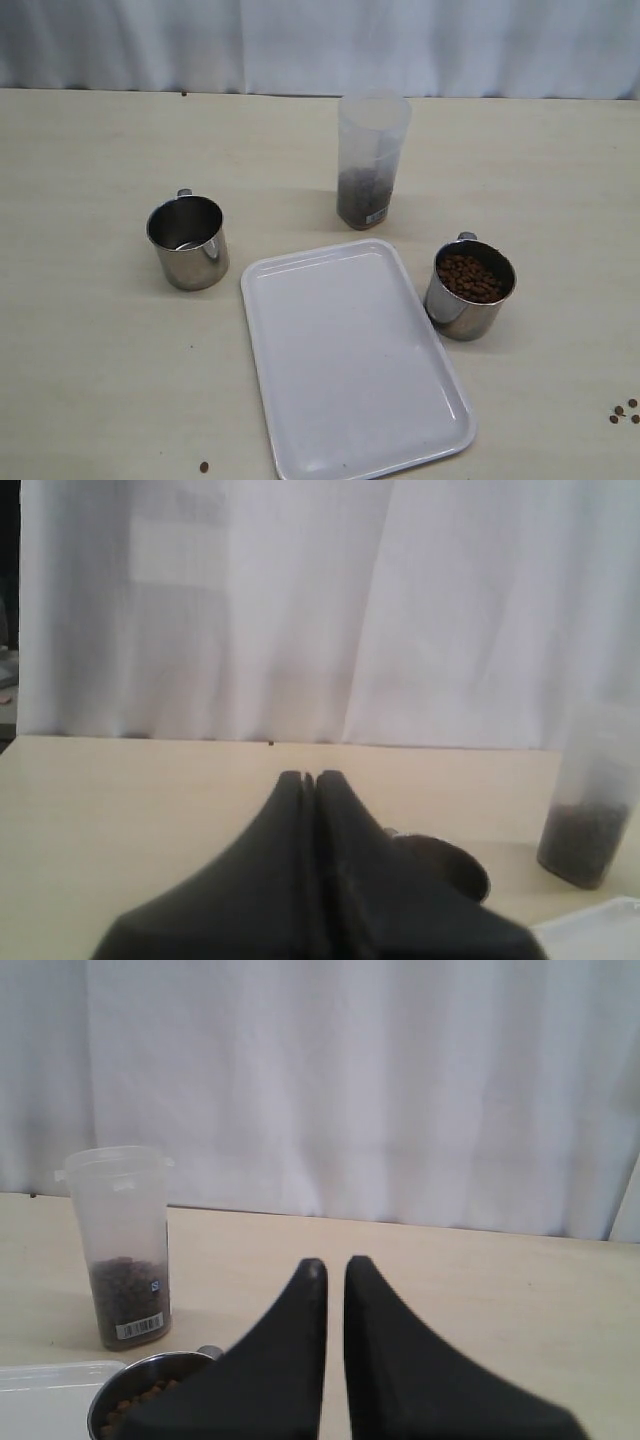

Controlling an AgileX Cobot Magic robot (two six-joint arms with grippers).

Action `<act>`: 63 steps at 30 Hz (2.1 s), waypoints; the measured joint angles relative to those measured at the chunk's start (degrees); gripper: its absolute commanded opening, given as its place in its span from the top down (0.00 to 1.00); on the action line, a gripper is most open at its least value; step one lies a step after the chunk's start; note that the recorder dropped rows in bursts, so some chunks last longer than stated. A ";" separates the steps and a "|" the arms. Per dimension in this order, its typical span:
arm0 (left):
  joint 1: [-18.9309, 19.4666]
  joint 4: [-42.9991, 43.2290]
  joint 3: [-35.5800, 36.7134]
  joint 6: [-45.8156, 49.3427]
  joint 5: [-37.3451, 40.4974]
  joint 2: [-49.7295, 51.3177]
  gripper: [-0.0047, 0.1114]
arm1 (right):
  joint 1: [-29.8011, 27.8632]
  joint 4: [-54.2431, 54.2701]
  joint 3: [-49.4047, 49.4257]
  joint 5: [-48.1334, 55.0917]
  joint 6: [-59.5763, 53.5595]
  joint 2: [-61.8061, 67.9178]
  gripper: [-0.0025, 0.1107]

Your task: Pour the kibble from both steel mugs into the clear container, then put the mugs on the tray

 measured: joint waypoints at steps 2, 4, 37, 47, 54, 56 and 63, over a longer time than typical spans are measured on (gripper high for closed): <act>0.00 0.00 0.00 0.00 1.60 0.00 0.96 | 0.00 0.00 0.00 0.00 0.00 0.00 0.94; 0.00 0.00 0.00 0.00 2.54 0.00 0.96 | 0.00 0.00 0.00 0.00 0.00 0.00 0.94; 0.00 0.17 0.00 -9.31 3.47 0.00 0.96 | 0.00 0.00 0.00 0.00 0.00 0.00 0.94; 0.00 7.08 0.00 -9.85 5.72 0.00 0.96 | 0.00 0.00 0.00 0.00 0.00 0.00 0.94; 0.00 7.34 0.00 -9.85 6.31 0.00 0.96 | 0.00 0.00 0.00 0.00 0.00 0.00 0.94; 0.00 7.34 0.00 -9.85 6.43 0.00 0.96 | 0.00 0.00 0.00 0.00 0.00 0.00 0.94; 0.00 7.45 0.00 -9.85 6.43 0.00 0.96 | 0.00 0.00 0.00 0.00 0.00 0.00 0.94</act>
